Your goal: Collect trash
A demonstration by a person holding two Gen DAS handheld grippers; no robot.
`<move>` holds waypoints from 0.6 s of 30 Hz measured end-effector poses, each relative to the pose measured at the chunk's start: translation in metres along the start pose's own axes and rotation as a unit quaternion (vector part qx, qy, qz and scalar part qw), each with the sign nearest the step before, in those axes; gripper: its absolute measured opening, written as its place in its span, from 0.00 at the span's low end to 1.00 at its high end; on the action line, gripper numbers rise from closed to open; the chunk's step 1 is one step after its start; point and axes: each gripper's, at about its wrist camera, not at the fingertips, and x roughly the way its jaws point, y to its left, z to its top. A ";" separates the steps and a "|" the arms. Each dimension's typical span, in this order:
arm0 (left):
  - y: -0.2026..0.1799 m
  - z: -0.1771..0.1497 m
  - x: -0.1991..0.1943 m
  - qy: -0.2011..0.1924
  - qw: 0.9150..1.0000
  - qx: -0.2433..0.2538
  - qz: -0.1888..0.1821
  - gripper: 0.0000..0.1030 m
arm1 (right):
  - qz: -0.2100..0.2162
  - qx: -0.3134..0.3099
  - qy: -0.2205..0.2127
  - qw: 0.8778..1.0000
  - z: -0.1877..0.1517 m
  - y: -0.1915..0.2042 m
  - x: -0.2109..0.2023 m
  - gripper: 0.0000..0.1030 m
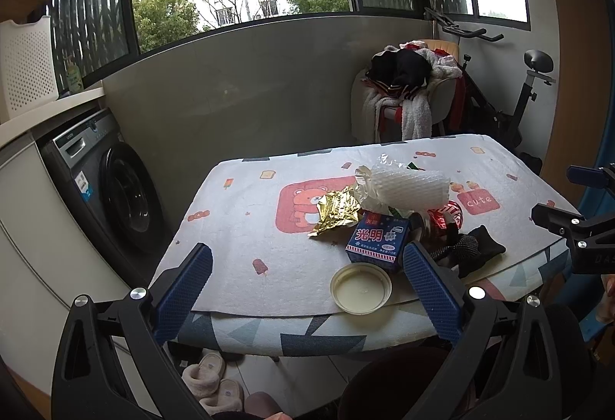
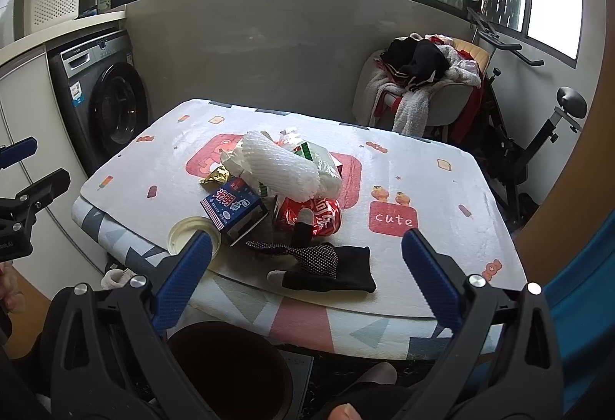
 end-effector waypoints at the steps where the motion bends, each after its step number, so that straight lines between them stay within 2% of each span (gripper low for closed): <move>1: 0.000 0.000 0.000 0.000 1.000 0.000 0.000 0.95 | -0.001 0.000 -0.001 1.000 0.000 0.000 -0.001 0.95; 18: 0.001 0.000 0.001 0.001 1.000 0.000 0.000 0.95 | -0.006 0.000 -0.002 1.000 0.002 -0.002 -0.002 0.95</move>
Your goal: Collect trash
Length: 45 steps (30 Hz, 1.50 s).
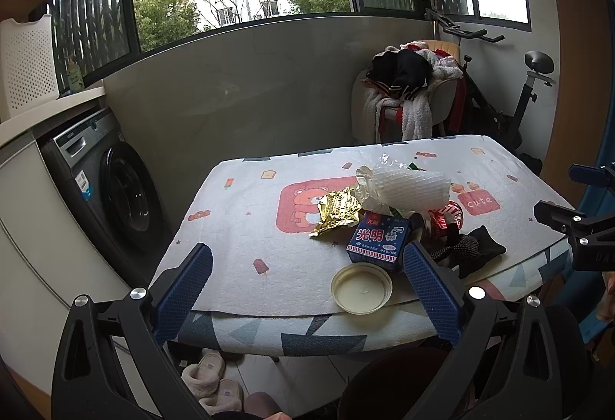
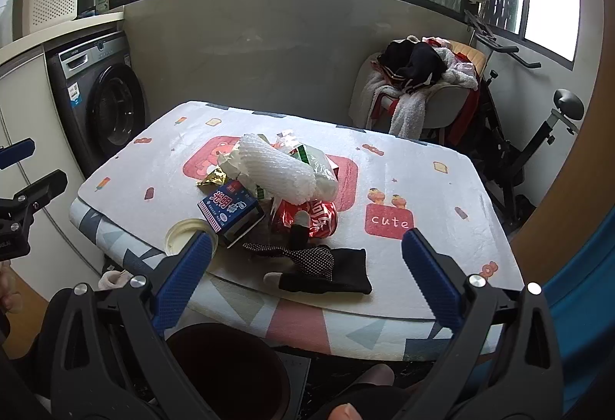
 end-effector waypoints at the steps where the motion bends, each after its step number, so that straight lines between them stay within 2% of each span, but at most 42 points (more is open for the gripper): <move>1: 0.000 0.000 0.000 0.000 1.000 0.000 0.000 0.95 | -0.001 0.000 0.000 1.000 0.000 0.000 0.000 0.95; 29: 0.001 -0.002 0.000 -0.001 1.000 -0.005 0.000 0.95 | -0.008 -0.004 -0.001 1.000 0.001 -0.001 -0.002 0.95; 34: 0.002 -0.003 0.004 0.009 1.000 -0.013 -0.015 0.95 | -0.017 0.004 0.005 1.000 -0.002 -0.003 0.002 0.95; 37: 0.000 -0.007 0.009 0.009 1.000 0.004 -0.009 0.95 | -0.024 0.015 0.015 1.000 -0.005 -0.007 0.009 0.95; 39: 0.001 -0.012 0.016 0.017 0.999 0.008 -0.026 0.95 | -0.031 0.021 0.020 0.999 -0.011 -0.012 0.014 0.95; 42: 0.008 -0.023 0.029 0.031 0.998 -0.014 -0.054 0.95 | -0.028 0.027 0.023 0.999 -0.021 -0.018 0.020 0.95; 45: 0.013 -0.035 0.040 0.036 0.997 -0.028 -0.061 0.95 | -0.030 0.033 0.041 0.998 -0.034 -0.023 0.033 0.95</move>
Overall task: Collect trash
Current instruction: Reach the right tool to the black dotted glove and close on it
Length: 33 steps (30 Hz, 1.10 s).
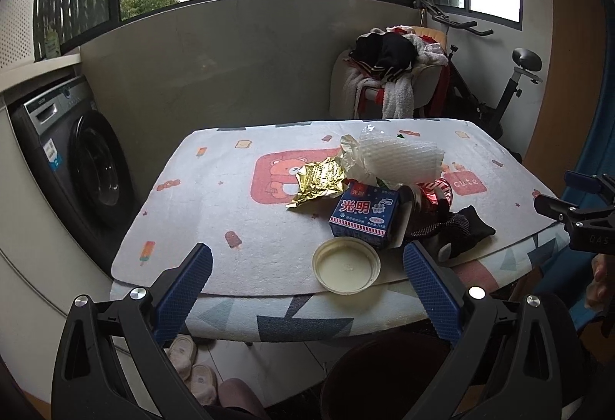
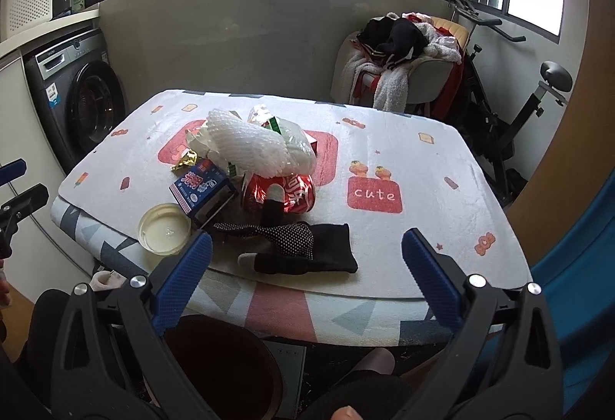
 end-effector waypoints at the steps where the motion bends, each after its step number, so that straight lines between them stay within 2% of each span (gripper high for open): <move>1: 0.002 -0.004 0.003 -0.004 1.000 -0.003 0.001 0.95 | -0.006 -0.001 0.008 1.000 -0.004 0.000 0.006 0.95; 3: 0.005 -0.009 0.008 -0.017 1.000 -0.009 -0.003 0.95 | -0.015 -0.007 0.022 1.000 -0.012 -0.001 0.019 0.95; 7: 0.009 -0.018 0.018 -0.033 0.999 -0.016 -0.008 0.95 | 0.016 -0.006 0.023 1.000 -0.026 -0.003 0.042 0.95; 10: 0.011 -0.023 0.031 -0.019 1.000 -0.017 -0.017 0.95 | 0.020 0.003 0.022 1.000 -0.032 -0.005 0.057 0.95; 12: 0.009 -0.028 0.040 -0.007 1.000 -0.015 -0.021 0.95 | 0.040 0.006 0.057 0.998 -0.035 -0.009 0.072 0.95; 14: 0.006 -0.032 0.050 0.010 0.999 -0.008 -0.033 0.95 | 0.023 0.008 0.074 0.997 -0.036 -0.013 0.083 0.95; 17: 0.003 -0.039 0.062 0.027 1.000 0.001 -0.009 0.95 | 0.024 0.027 0.062 0.997 -0.036 -0.027 0.092 0.94; 19: 0.005 -0.042 0.068 0.032 0.999 -0.007 -0.007 0.95 | 0.021 0.038 0.050 0.998 -0.035 -0.036 0.097 0.94; 20: 0.007 -0.043 0.071 0.034 0.999 -0.014 -0.008 0.95 | 0.026 0.042 0.051 0.997 -0.034 -0.040 0.101 0.91; 21: 0.009 -0.043 0.073 0.034 0.999 -0.021 -0.008 0.95 | 0.033 0.048 0.055 0.997 -0.035 -0.043 0.106 0.78; 24: 0.014 -0.044 0.077 0.033 0.999 -0.034 -0.006 0.95 | 0.062 0.095 0.089 0.990 -0.040 -0.053 0.127 0.56; 27: 0.017 -0.045 0.080 0.033 0.999 -0.040 -0.006 0.95 | 0.092 0.137 0.100 0.981 -0.047 -0.052 0.138 0.51; 31: 0.015 -0.046 0.086 0.038 0.998 -0.043 -0.007 0.95 | 0.092 0.182 0.126 0.971 -0.050 -0.053 0.161 0.51; 33: 0.015 -0.048 0.088 0.043 0.998 -0.040 -0.009 0.95 | 0.091 0.203 0.114 0.968 -0.048 -0.058 0.164 0.52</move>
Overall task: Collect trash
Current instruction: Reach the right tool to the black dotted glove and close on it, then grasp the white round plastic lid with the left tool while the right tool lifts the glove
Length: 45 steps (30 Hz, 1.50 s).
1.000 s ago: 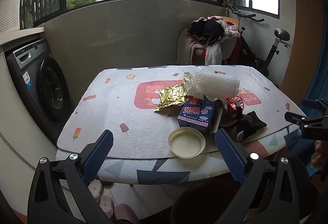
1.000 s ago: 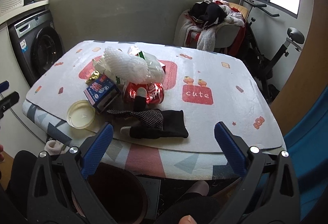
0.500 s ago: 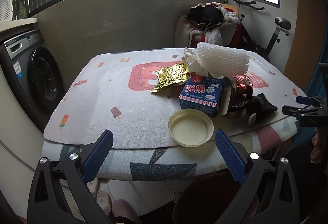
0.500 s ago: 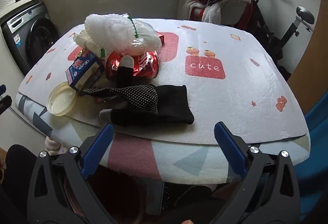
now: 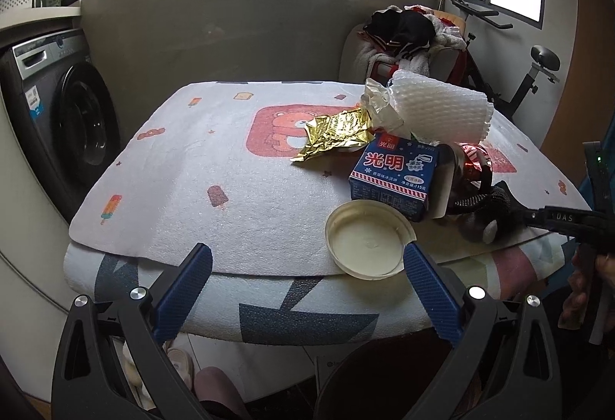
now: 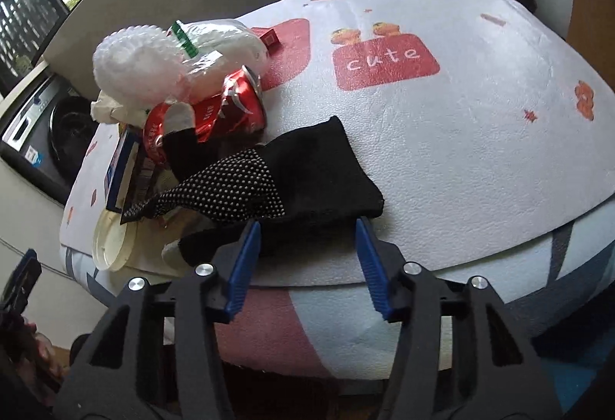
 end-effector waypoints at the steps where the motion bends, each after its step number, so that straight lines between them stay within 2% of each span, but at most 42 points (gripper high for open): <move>1: 0.000 -0.001 0.001 0.001 1.000 0.000 -0.001 0.95 | -0.004 0.003 -0.001 1.000 0.002 0.000 0.002 0.52; 6: -0.003 -0.002 0.004 0.003 1.000 0.003 -0.003 0.93 | -0.010 0.028 -0.010 1.000 0.013 -0.002 0.008 0.52; 10: -0.007 -0.003 0.006 0.005 1.000 0.009 -0.007 0.90 | 0.010 0.074 -0.015 0.997 0.021 -0.012 0.012 0.53; 11: -0.008 -0.003 0.006 0.005 1.000 0.011 -0.008 0.90 | 0.009 0.075 -0.015 0.997 0.023 -0.013 0.013 0.48; 12: -0.009 -0.003 0.006 0.005 1.000 0.013 -0.008 0.90 | -0.003 0.069 -0.011 0.998 0.025 -0.011 0.016 0.34; 14: -0.011 -0.003 0.008 0.007 1.000 0.016 -0.008 0.87 | -0.028 0.055 -0.007 0.998 0.026 -0.010 0.018 0.12; 15: -0.012 -0.003 0.009 0.008 1.000 0.016 -0.009 0.87 | -0.026 0.056 -0.009 0.998 0.026 -0.011 0.016 0.10; 17: -0.012 -0.004 0.009 0.007 1.000 0.016 -0.010 0.85 | -0.013 0.052 -0.037 0.998 0.025 -0.009 0.003 0.10; 20: -0.010 -0.004 0.012 0.011 1.000 0.009 -0.015 0.82 | -0.007 0.021 -0.106 0.994 0.029 0.004 -0.030 0.10; 24: -0.016 -0.005 0.019 0.022 0.999 0.019 -0.025 0.82 | -0.013 -0.027 -0.194 0.981 0.035 0.024 -0.079 0.09; 27: -0.021 -0.003 0.028 0.028 0.998 0.020 -0.045 0.91 | -0.004 -0.052 -0.231 0.972 0.039 0.035 -0.105 0.09; 33: -0.040 0.004 0.059 0.053 0.994 0.059 -0.073 0.94 | 0.007 -0.079 -0.260 0.962 0.037 0.049 -0.128 0.09; 36: -0.046 0.007 0.077 0.070 0.992 0.075 -0.070 0.94 | 0.012 -0.088 -0.267 0.960 0.035 0.053 -0.136 0.09; 42: -0.058 0.009 0.111 0.101 0.988 0.105 -0.051 0.94 | 0.020 -0.091 -0.242 0.966 0.026 0.054 -0.127 0.09; 45: -0.061 0.013 0.121 0.110 0.986 0.112 -0.055 0.94 | 0.023 -0.096 -0.229 0.968 0.019 0.057 -0.121 0.09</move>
